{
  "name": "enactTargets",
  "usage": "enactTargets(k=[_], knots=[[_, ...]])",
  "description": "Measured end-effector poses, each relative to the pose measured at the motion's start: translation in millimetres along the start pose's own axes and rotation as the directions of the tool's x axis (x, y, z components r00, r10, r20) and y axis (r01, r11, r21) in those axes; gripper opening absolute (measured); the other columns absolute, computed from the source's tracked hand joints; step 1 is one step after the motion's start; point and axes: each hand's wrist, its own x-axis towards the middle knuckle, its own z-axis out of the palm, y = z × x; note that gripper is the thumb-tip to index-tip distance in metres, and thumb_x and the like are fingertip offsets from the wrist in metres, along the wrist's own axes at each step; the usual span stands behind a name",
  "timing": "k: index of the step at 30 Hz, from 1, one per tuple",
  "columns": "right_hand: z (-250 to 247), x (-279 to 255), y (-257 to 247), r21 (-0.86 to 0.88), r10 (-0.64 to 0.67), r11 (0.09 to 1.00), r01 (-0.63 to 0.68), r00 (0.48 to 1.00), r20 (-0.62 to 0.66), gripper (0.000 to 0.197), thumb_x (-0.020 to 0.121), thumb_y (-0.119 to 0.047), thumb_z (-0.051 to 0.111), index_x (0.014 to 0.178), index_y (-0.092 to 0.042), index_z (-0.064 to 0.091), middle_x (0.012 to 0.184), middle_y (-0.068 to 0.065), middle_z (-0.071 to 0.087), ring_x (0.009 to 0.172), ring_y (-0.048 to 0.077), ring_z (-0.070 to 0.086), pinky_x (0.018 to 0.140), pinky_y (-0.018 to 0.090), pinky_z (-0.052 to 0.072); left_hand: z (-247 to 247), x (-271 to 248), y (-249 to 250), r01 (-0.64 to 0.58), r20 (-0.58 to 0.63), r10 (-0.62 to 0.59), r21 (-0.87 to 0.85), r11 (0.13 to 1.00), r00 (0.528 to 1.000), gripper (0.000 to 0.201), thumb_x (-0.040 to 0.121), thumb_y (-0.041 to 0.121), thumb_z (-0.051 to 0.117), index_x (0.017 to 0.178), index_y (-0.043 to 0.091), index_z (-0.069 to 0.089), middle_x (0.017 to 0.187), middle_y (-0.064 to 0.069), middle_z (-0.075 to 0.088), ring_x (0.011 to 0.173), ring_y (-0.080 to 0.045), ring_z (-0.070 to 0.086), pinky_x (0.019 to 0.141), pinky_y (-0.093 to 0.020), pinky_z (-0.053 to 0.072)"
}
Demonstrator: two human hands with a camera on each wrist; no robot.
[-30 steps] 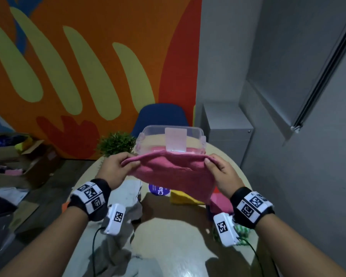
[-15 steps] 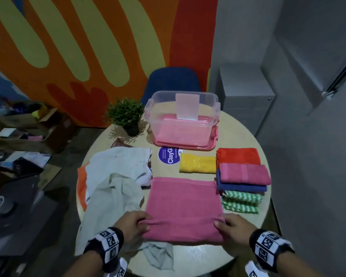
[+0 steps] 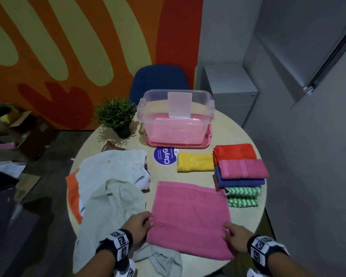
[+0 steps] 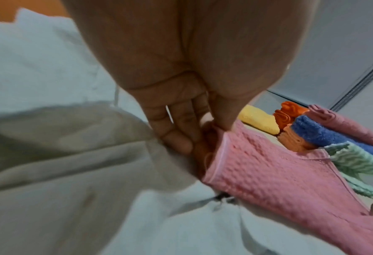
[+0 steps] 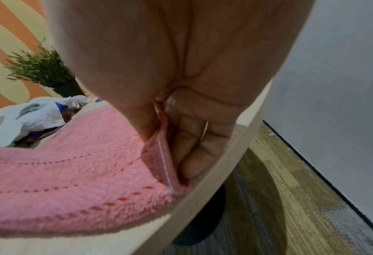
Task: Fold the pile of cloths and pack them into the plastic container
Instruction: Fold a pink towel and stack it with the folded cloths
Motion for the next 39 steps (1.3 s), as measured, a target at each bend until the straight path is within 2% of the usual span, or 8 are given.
enactTargets(k=[5,9,17,29,32,34,37,39], knots=[[5,2,-9,0.005,0.088,0.996,-0.088,0.995,-0.054,0.013,0.102,-0.032,0.043,0.113,-0.025,0.046,0.115,0.009,0.062,0.097,0.024,0.057,0.080,0.028,0.042,11,35,-6,-0.100,0.040,0.095,0.171,0.980,0.995,0.018,0.101,0.029,0.046,0.097,0.014,0.055,0.089,-0.006,0.067,0.078,-0.023,0.061,0.062,-0.028,0.040],[11,3,-9,0.031,0.129,0.992,-0.126,0.987,-0.101,0.023,0.104,-0.030,0.043,0.120,-0.015,0.049,0.111,0.008,0.062,0.092,0.022,0.055,0.077,0.026,0.037,20,51,-11,-0.101,0.071,0.088,0.214,0.972,0.994,0.022,0.102,0.026,0.042,0.097,0.008,0.053,0.087,-0.013,0.066,0.077,-0.028,0.062,0.067,-0.035,0.046],[23,4,-4,0.099,0.139,0.987,-0.124,0.978,-0.157,0.012,0.103,-0.030,0.043,0.106,-0.018,0.045,0.101,0.007,0.064,0.092,0.025,0.061,0.076,0.027,0.043,23,56,-10,-0.135,0.156,0.099,0.238,0.962,0.983,0.014,0.102,0.018,0.039,0.092,0.009,0.043,0.069,0.000,0.050,0.066,-0.021,0.051,0.055,-0.029,0.033],[-5,6,-18,0.151,0.144,0.982,-0.117,0.973,-0.180,0.020,0.100,-0.026,0.048,0.106,-0.010,0.059,0.103,0.010,0.066,0.099,0.029,0.062,0.078,0.028,0.043,-6,63,16,0.021,0.180,-0.047,0.144,0.989,0.983,0.014,0.095,0.023,0.046,0.090,0.016,0.058,0.088,-0.009,0.068,0.074,-0.023,0.063,0.063,-0.028,0.049],[-28,13,-32,0.222,0.129,0.973,-0.058,0.938,-0.321,0.033,0.103,-0.030,0.048,0.126,-0.009,0.058,0.120,0.011,0.064,0.115,0.030,0.059,0.093,0.031,0.044,-27,74,25,0.010,0.095,-0.012,0.026,1.000,0.995,0.017,0.096,0.026,0.052,0.081,0.020,0.056,0.084,-0.007,0.067,0.081,-0.025,0.065,0.073,-0.030,0.049],[-40,22,-41,0.320,0.131,0.947,0.010,0.901,-0.413,0.033,0.103,-0.031,0.048,0.131,-0.015,0.057,0.125,0.006,0.065,0.115,0.025,0.059,0.091,0.027,0.042,-38,83,28,0.035,0.031,-0.033,-0.062,0.997,0.999,0.019,0.096,0.032,0.052,0.081,0.022,0.057,0.082,-0.004,0.068,0.082,-0.025,0.065,0.077,-0.033,0.050],[-49,34,-50,0.432,0.184,0.898,0.087,0.817,-0.546,0.024,0.102,-0.030,0.050,0.120,-0.018,0.059,0.111,0.002,0.067,0.106,0.024,0.062,0.082,0.027,0.039,-43,96,28,0.078,-0.068,-0.096,-0.238,0.968,0.993,0.025,0.090,0.050,0.052,0.088,0.026,0.059,0.081,-0.001,0.070,0.084,-0.028,0.067,0.083,-0.045,0.056],[-45,37,-57,0.480,0.212,0.872,0.100,0.806,-0.553,0.024,0.101,-0.030,0.052,0.122,-0.019,0.053,0.105,-0.003,0.064,0.100,0.019,0.062,0.081,0.027,0.040,-39,97,31,0.109,-0.046,-0.125,-0.262,0.959,0.991,0.017,0.092,0.048,0.054,0.099,0.032,0.057,0.090,0.001,0.069,0.087,-0.024,0.066,0.080,-0.039,0.054]])
